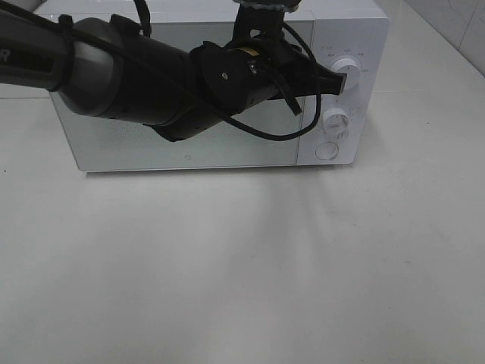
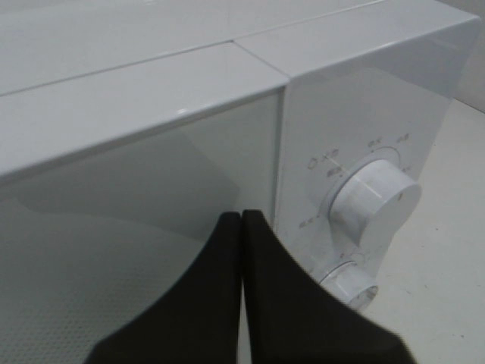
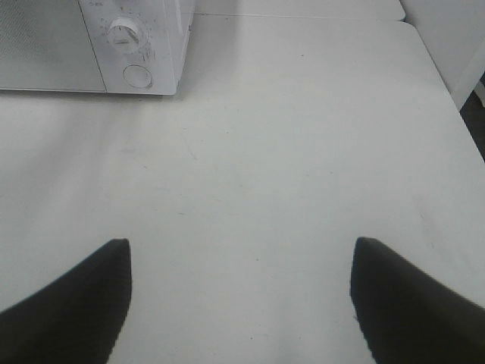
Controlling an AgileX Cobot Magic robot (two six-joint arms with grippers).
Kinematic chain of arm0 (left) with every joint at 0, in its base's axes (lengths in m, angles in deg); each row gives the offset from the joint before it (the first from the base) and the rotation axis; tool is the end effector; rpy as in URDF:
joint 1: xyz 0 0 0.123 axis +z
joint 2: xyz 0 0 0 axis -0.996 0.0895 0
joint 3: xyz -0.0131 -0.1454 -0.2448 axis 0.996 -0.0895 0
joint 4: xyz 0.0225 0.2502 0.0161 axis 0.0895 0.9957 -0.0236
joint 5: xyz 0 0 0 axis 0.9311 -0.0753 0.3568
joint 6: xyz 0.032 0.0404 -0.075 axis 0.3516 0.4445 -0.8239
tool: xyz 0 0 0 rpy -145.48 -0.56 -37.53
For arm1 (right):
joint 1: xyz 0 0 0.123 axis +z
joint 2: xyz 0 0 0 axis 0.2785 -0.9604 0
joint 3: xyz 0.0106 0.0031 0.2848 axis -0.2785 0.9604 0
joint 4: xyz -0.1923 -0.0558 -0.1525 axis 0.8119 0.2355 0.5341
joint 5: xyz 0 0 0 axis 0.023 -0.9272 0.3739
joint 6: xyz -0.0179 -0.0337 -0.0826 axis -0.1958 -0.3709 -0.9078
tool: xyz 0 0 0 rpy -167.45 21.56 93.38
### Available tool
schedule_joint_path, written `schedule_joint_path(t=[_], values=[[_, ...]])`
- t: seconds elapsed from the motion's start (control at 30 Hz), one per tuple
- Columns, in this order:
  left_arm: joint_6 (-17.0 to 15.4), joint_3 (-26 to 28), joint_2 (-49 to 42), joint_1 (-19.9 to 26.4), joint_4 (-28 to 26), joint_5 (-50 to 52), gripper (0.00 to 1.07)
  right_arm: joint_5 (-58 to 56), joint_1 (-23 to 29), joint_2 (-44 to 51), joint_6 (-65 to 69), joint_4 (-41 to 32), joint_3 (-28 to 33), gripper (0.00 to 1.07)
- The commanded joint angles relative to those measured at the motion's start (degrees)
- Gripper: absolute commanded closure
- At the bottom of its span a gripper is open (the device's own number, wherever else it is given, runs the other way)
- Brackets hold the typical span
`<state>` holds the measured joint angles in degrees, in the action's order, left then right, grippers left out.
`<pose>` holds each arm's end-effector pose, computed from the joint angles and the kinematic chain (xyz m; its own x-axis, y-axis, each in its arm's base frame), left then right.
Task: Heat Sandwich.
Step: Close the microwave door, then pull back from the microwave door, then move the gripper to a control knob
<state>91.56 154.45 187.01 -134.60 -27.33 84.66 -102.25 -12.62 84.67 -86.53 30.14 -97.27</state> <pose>0.3301 -0.3467 0.2008 -0.2467 0.1368 -0.9594 0.5144 0.8575 -0.0101 -0.0049 -0.0056 0.2812 -0.4210 -0.0328 -0.9064 -0.0119 0.9995 -0.0307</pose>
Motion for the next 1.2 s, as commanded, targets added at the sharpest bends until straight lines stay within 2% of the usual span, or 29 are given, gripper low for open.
schedule_joint_path(t=[0.03,0.5,0.6,0.7,0.77,0.83,0.87,0.93,0.97,1.03,1.2], values=[[-0.1,-2.4,-2.2,-1.1,-1.0,3.0,1.07,0.3,-0.5,1.5,0.2,0.0,0.2,0.31],[0.4,-11.2,-8.8,-5.5,-1.4,1.6,1.07,0.3,-0.5,1.5,0.2,0.0,0.2,0.31],[0.4,-13.2,-10.4,-5.7,-1.4,-1.7,1.07,0.3,-0.5,1.5,0.2,0.0,0.2,0.31],[0.4,-14.6,-12.4,-5.7,-1.5,-11.0,1.05,0.3,-0.5,1.5,0.2,0.0,0.2,0.31],[0.4,-14.8,-12.7,-5.7,-1.5,-12.8,1.03,0.3,-0.5,1.5,0.2,0.0,0.2,0.31],[0.4,-15.2,-13.5,-5.6,-1.4,-17.6,0.89,0.3,-0.5,1.5,0.2,0.0,0.2,0.31],[0.0,-15.4,-14.2,-5.1,-1.4,-22.2,0.62,0.3,-0.5,1.5,0.2,0.0,0.2,0.31],[-1.2,-15.6,-14.5,-4.5,-1.4,-26.4,0.29,0.3,-0.5,1.5,0.2,0.0,0.2,0.31],[-1.2,-15.6,-14.5,-4.5,-1.4,-26.4,0.29,0.3,-0.5,1.5,0.2,0.0,0.2,0.31],[-1.7,-15.7,-14.9,-4.1,-1.0,-29.6,0.03,0.3,-0.5,1.5,0.2,0.0,0.2,0.31],[-1.6,-15.7,-16.3,-1.9,4.3,-41.5,0.04,0.3,-0.5,1.5,0.2,0.0,0.2,0.31]])
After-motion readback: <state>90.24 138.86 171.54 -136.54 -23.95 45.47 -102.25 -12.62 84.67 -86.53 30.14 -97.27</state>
